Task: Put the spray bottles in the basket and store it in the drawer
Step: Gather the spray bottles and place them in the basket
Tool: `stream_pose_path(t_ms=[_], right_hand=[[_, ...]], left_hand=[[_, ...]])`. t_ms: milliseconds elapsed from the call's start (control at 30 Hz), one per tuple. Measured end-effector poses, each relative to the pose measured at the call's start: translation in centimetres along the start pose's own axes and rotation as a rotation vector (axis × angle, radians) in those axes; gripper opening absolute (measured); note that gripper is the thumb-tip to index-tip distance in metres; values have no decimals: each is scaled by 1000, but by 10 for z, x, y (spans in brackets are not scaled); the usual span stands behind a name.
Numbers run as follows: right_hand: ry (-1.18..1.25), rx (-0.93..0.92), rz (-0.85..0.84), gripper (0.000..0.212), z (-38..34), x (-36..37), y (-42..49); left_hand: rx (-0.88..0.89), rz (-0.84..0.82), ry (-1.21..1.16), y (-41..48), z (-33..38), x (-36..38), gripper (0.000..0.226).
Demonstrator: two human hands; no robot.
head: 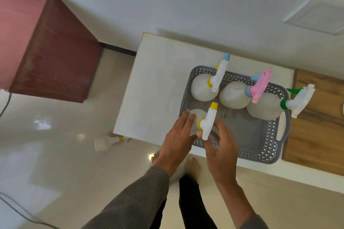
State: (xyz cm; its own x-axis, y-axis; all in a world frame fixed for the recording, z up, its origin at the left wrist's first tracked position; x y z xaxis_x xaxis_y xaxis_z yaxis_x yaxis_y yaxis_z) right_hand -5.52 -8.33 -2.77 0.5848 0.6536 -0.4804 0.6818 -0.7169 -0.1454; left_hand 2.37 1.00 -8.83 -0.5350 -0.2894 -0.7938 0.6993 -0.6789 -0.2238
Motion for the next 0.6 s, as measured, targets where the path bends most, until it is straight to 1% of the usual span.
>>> stream_pose_path(t_ms=[67,133,200,300,367,467,533,600], right_hand=[[32,39,11,58,2,-5,-6],[29,61,35,63,3,-11,-17],[22,52,45,62,3,-17,-30],[15,23,15,54,1,-20,-51],[15,4,-31,51,-2,-17,-66],[-31,-63,-142,45,-11,1,-92],[-67,-125,-229,48,-20,21,-110],[-116,-181,-337,49,-32,49,-127]], left_hand=[[-10,43,-40,-7,2,-10,75],[-28,110,-81,-17,1,-23,73],[-37,191,-85,-32,1,-38,68],[-84,296,-54,-64,-10,-58,59],[-150,345,-27,-92,-26,-67,54],[-292,391,-44,-146,-61,-72,50],[-391,407,-49,-184,-88,-74,49],[-492,389,-45,-222,-117,-75,49]])
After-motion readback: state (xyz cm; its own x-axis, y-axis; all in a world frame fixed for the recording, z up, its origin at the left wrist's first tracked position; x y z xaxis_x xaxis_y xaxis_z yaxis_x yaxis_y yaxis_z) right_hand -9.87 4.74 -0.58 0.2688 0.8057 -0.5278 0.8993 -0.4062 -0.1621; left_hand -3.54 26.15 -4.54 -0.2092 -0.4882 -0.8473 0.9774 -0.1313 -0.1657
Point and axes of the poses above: each hand's wrist, its own y-axis towards the middle knuckle, its own x-axis out of the palm, z = x × y, the point moved 7 cm from there along y, towards the middle knuckle, and after that the axes turned 7 degrees about y, right-handed, at the moved point
